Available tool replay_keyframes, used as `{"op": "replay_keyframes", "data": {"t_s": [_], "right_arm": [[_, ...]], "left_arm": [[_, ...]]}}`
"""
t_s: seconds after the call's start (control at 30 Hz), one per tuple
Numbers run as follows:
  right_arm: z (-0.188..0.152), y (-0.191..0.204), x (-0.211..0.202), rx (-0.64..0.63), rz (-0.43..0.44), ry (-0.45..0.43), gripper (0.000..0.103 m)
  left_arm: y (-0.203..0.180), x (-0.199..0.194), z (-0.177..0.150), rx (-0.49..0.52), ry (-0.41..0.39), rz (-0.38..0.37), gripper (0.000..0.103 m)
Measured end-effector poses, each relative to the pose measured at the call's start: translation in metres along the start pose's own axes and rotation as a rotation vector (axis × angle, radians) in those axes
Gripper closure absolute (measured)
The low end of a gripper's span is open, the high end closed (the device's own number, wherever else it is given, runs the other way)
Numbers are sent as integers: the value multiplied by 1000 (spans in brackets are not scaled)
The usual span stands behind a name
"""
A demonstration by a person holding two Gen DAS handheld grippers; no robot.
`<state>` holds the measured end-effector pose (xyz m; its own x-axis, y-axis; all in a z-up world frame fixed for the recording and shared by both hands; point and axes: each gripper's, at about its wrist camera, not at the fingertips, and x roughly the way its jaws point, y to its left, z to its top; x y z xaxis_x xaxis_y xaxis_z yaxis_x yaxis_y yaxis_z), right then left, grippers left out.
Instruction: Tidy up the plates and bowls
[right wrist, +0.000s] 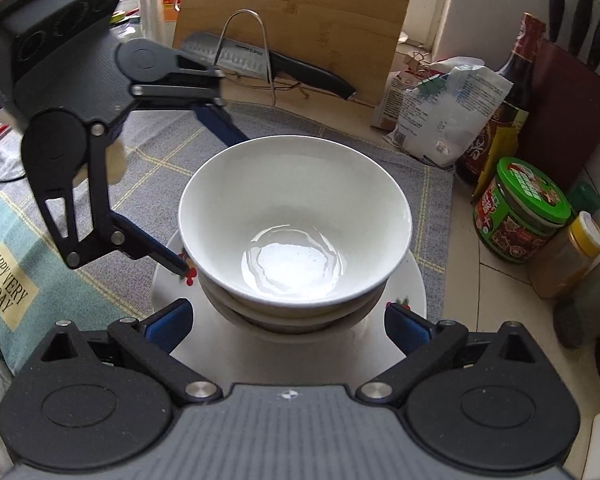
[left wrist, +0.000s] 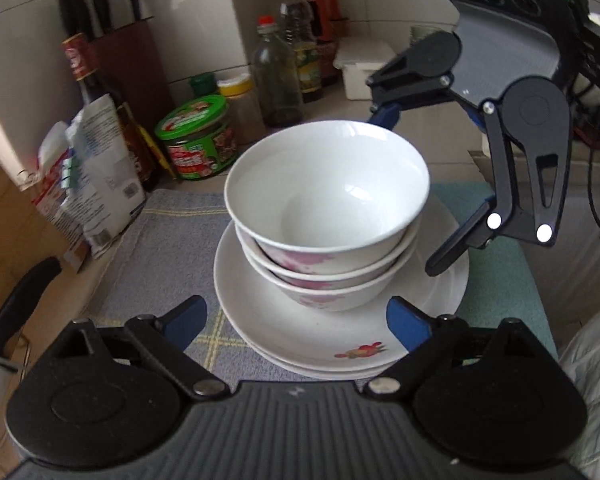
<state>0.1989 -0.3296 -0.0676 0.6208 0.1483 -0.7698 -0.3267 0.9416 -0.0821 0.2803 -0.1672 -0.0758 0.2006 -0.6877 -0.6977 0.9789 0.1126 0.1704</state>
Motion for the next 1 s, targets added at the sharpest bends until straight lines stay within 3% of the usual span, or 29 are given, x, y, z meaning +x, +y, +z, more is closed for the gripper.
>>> {"op": "replay_keyframes", "data": {"t_s": [0.23, 0.4, 0.5, 0.6, 1.0], "right_arm": [[-20, 15, -15, 258, -119, -24, 0], [-28, 33, -30, 488, -275, 1, 0], [-29, 46, -43, 618, -375, 44, 0], [-29, 59, -59, 704, -412, 56, 0], [-25, 119, -116, 731, -507, -24, 0]], "left_arm": [[-32, -47, -13, -366, -98, 319, 1], [-40, -60, -12, -565, -11, 467, 1], [-46, -70, -9, -625, 45, 484, 1], [-56, -86, -2, -642, 53, 474, 1], [-88, -137, 2, -661, 44, 486, 1]]}}
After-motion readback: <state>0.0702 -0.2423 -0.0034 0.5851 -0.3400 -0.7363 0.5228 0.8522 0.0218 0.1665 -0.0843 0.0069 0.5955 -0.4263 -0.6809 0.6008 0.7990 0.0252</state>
